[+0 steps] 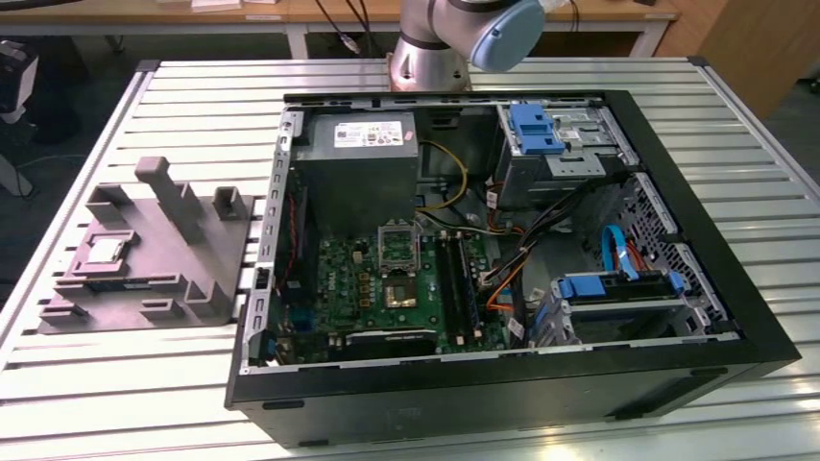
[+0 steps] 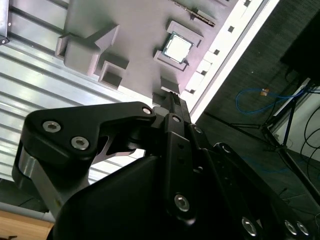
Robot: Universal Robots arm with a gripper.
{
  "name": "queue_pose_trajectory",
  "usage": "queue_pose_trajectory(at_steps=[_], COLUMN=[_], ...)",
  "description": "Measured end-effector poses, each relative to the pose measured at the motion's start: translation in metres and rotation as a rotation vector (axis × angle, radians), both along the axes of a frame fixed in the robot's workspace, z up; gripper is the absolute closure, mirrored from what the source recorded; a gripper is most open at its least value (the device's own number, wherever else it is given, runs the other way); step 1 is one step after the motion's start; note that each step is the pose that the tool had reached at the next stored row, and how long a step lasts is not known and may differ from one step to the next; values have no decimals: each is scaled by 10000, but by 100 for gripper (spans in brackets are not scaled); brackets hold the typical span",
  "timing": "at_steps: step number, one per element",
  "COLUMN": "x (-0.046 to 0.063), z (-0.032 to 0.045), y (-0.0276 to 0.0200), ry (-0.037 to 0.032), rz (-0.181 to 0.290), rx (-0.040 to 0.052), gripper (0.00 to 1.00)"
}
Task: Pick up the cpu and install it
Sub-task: 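Reach for the cpu, then pick up the cpu and move it towards the insertion slot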
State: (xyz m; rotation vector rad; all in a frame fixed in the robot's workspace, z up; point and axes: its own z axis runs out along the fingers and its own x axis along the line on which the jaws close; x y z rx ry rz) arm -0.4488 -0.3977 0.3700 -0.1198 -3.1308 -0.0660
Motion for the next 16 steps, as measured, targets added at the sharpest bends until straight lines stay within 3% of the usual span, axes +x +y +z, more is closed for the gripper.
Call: queue_pose_trajectory(at_steps=[8,16], x=[-84,-103], z=[-3,-2], y=[0,0], ry=[0,-1], rz=[-1,0], rx=[0,0], gripper=[89,89])
